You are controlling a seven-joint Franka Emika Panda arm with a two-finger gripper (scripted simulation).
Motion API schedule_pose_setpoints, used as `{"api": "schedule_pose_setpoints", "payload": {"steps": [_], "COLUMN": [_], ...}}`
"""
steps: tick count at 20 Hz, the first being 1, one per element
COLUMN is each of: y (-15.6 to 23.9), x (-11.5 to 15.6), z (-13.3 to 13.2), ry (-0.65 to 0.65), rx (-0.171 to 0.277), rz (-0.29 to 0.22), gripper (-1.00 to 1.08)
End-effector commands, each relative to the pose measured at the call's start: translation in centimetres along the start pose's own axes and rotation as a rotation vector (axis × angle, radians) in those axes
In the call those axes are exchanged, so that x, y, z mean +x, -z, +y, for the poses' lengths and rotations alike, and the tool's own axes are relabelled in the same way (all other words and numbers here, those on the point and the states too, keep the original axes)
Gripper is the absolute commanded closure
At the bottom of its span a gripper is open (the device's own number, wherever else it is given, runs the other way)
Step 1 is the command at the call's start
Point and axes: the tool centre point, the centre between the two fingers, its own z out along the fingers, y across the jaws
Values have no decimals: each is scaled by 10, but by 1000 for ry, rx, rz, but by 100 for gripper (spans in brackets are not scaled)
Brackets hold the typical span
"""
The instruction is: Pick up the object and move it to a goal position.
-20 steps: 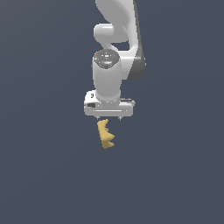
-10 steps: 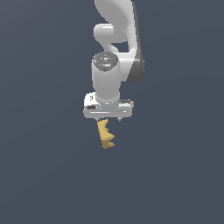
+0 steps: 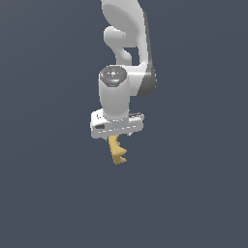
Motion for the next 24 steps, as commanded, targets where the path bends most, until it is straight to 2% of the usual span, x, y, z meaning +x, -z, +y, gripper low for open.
{"api": "schedule_pose_setpoints", "payload": {"steps": [1,8,15,24], "y": [-4,-10,-14,-53], "x": [2,5,5,4], "z": [3,7,8,7], "ry": [42,104,105,109], "rx": [-1,-2,-2,-2], "rz": [3,7,7,7], "gripper": [-92,-92,-92,-92]}}
